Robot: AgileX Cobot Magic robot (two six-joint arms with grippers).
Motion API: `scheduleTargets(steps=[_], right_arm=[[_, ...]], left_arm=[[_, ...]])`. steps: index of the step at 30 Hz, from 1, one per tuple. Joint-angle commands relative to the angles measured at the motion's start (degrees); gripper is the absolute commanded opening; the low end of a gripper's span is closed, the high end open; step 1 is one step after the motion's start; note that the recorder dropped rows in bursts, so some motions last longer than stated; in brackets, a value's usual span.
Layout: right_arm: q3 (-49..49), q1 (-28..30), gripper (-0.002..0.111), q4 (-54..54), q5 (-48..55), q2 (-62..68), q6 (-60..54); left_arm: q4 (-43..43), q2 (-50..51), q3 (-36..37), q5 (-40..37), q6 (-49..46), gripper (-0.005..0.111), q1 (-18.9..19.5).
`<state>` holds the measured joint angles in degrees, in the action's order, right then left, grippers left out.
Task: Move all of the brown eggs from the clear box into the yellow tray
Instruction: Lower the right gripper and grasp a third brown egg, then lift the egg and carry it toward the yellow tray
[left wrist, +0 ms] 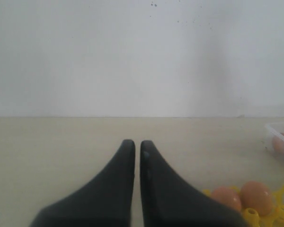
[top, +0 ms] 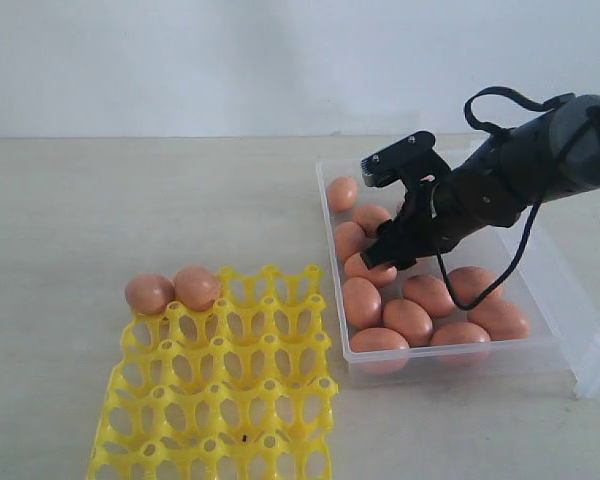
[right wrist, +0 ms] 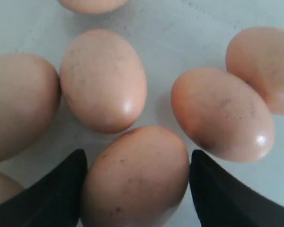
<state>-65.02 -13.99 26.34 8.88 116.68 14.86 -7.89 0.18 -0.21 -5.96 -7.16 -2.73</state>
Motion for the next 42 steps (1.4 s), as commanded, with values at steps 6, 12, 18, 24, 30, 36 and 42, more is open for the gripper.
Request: scheduleTargets(steps=[6,12,18,24,30,36,42], right_arm=[[-0.47,0.26,0.042,0.03,-1.29,0.59,-0.01],[-0.47,0.26,0.002,-0.28,0.52,0.49,0.07],[-0.28,0.26,0.000,-0.38,0.82,-1.75,1.95],[-0.28,0.26,0.000,-0.38,0.62,-8.83,4.10],[0.83,0.26,0.000,-0.38,-2.43,-13.46,3.83],[20.85,0.14,0.000,4.83,-43.07,-19.42,-0.45],[25.43,-2.95,0.000,3.95,-56.29,-19.42,-8.69]], left_arm=[[-0.02,-0.18,0.21,0.22,-0.17,0.004,0.15],[-0.02,-0.18,0.21,0.07,-0.17,0.004,0.15],[-0.02,-0.18,0.21,-0.04,-0.17,0.004,0.15],[-0.02,-0.18,0.21,-0.04,-0.17,0.004,0.15],[-0.02,-0.18,0.21,-0.04,-0.17,0.004,0.15],[-0.02,-0.18,0.21,-0.04,-0.17,0.004,0.15],[-0.02,-0.18,0.21,0.33,-0.17,0.004,0.15]])
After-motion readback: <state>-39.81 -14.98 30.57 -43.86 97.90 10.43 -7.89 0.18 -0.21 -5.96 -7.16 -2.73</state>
